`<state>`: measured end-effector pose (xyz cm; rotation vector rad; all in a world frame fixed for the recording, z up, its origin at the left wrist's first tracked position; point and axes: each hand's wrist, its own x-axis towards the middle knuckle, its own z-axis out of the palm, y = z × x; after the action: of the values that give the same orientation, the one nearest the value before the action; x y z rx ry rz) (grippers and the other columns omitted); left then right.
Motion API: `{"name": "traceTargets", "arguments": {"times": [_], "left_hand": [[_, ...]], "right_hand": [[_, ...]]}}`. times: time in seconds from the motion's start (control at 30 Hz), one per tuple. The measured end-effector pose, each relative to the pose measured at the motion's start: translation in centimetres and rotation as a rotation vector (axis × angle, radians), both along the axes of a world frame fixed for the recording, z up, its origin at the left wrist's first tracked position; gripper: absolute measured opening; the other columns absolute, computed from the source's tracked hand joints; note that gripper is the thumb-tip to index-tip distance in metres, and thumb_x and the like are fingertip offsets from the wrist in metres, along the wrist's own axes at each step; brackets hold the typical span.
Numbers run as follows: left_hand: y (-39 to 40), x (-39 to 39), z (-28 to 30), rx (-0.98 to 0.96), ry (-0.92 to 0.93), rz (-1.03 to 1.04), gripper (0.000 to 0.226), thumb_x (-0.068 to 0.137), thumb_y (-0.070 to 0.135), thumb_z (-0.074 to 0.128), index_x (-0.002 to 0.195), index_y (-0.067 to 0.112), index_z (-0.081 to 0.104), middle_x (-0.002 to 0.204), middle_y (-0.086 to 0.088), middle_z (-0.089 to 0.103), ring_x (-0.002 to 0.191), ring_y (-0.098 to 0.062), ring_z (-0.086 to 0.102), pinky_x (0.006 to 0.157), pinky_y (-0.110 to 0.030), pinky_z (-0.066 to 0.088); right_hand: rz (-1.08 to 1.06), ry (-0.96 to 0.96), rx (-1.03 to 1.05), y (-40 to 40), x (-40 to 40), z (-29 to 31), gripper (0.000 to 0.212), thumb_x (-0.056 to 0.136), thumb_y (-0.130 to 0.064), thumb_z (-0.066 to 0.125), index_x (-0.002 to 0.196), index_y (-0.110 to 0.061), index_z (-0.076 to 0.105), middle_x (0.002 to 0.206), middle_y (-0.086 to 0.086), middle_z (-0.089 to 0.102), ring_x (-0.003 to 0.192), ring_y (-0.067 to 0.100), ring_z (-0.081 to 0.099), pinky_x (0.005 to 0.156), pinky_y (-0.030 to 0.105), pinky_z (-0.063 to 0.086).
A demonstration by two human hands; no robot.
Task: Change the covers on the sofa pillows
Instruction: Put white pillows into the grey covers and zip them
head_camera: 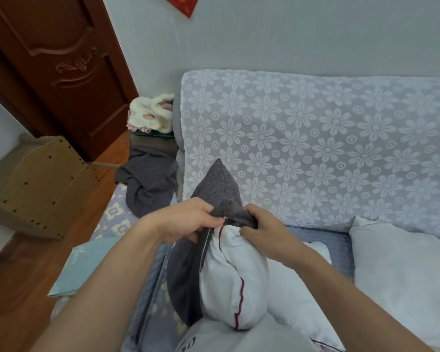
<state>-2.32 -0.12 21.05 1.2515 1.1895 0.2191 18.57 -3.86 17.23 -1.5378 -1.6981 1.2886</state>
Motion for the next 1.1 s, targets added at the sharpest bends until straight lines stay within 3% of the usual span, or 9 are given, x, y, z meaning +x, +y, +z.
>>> {"name": "traceTargets", "arguments": {"times": [0.13, 0.23, 0.3, 0.47, 0.57, 0.67, 0.8, 0.9, 1.1], "left_hand": [[-1.4, 1.1, -1.1, 0.538, 0.259, 0.104, 0.025, 0.093, 0.025, 0.066, 0.071, 0.013, 0.061, 0.061, 0.011, 0.054, 0.058, -0.003, 0.047, 0.06, -0.024, 0.037], [-2.5, 1.3, -1.1, 0.56, 0.328, -0.004, 0.019, 0.083, 0.026, 0.076, 0.083, 0.021, 0.058, 0.074, 0.008, 0.064, 0.068, -0.004, 0.058, 0.063, -0.024, 0.047], [-3.3, 1.8, -1.7, 0.593, 0.45, -0.001, 0.024, 0.079, 0.027, 0.074, 0.09, 0.023, 0.053, 0.085, 0.005, 0.066, 0.082, -0.017, 0.063, 0.076, -0.039, 0.053], [-4.0, 3.2, -3.0, 0.931, 0.615, 0.37, 0.023, 0.09, 0.024, 0.06, 0.095, 0.019, 0.038, 0.079, -0.006, 0.06, 0.079, -0.04, 0.059, 0.064, -0.046, 0.045], [-2.7, 2.7, -3.5, 1.019, 0.62, 0.503, 0.021, 0.086, 0.021, 0.063, 0.103, 0.017, 0.049, 0.098, -0.006, 0.057, 0.084, -0.039, 0.058, 0.059, -0.042, 0.044], [-2.1, 2.8, -4.4, 1.13, 0.712, 0.554, 0.02, 0.081, 0.02, 0.067, 0.097, 0.02, 0.055, 0.099, 0.001, 0.051, 0.09, -0.027, 0.052, 0.057, -0.034, 0.037], [-2.2, 2.5, -3.4, 0.94, 0.438, 0.431, 0.025, 0.078, 0.013, 0.065, 0.099, 0.026, 0.065, 0.093, 0.006, 0.067, 0.088, -0.022, 0.061, 0.068, -0.035, 0.046], [-1.6, 1.3, -1.7, 0.681, 0.397, 0.097, 0.02, 0.081, 0.016, 0.061, 0.093, 0.026, 0.073, 0.084, 0.005, 0.074, 0.085, -0.016, 0.067, 0.078, -0.039, 0.055], [0.3, 0.3, -0.1, 0.528, 0.341, -0.134, 0.018, 0.088, 0.015, 0.055, 0.082, 0.017, 0.071, 0.081, 0.005, 0.074, 0.083, -0.01, 0.069, 0.07, -0.03, 0.051]], "right_hand": [[-0.066, -0.031, 0.051, 0.3, -0.4, -0.2, 0.022, 0.085, -0.022, 0.071, 0.082, -0.019, 0.05, 0.072, -0.011, 0.054, 0.065, 0.003, 0.047, 0.06, 0.02, 0.038], [-0.086, -0.205, 0.119, 0.2, -1.2, -0.9, 0.027, 0.08, -0.017, 0.072, 0.082, -0.019, 0.045, 0.069, -0.003, 0.057, 0.063, 0.012, 0.05, 0.059, 0.034, 0.039], [-0.131, -0.273, 0.204, 0.0, -1.8, -1.3, 0.025, 0.078, -0.002, 0.059, 0.082, -0.02, 0.043, 0.065, -0.002, 0.053, 0.06, 0.013, 0.047, 0.056, 0.036, 0.034], [-0.229, -0.233, 0.378, 0.0, -3.6, -0.5, 0.037, 0.075, 0.001, 0.058, 0.101, -0.025, 0.064, 0.076, -0.01, 0.062, 0.068, 0.009, 0.051, 0.06, 0.026, 0.036], [-0.12, -0.23, 0.489, 0.0, -4.8, -0.5, 0.02, 0.075, -0.003, 0.06, 0.08, -0.022, 0.065, 0.073, -0.004, 0.06, 0.068, 0.014, 0.051, 0.061, 0.03, 0.034], [-0.082, -0.236, 0.528, 0.3, -5.0, -0.7, 0.006, 0.076, -0.011, 0.06, 0.071, -0.015, 0.059, 0.074, -0.003, 0.051, 0.068, 0.014, 0.047, 0.059, 0.03, 0.033], [-0.238, -0.127, 0.417, 0.2, -4.0, -0.8, 0.017, 0.079, -0.004, 0.063, 0.084, -0.02, 0.069, 0.087, -0.008, 0.058, 0.081, 0.006, 0.052, 0.07, 0.019, 0.04], [-0.296, -0.201, 0.394, -0.5, -3.4, -1.0, 0.028, 0.071, 0.006, 0.056, 0.085, -0.015, 0.069, 0.08, -0.002, 0.064, 0.078, 0.015, 0.056, 0.072, 0.033, 0.046], [-0.293, -0.315, 0.455, -1.2, -3.7, -1.2, 0.026, 0.068, 0.009, 0.053, 0.077, -0.016, 0.054, 0.075, -0.004, 0.051, 0.071, 0.015, 0.047, 0.06, 0.025, 0.029]]}}
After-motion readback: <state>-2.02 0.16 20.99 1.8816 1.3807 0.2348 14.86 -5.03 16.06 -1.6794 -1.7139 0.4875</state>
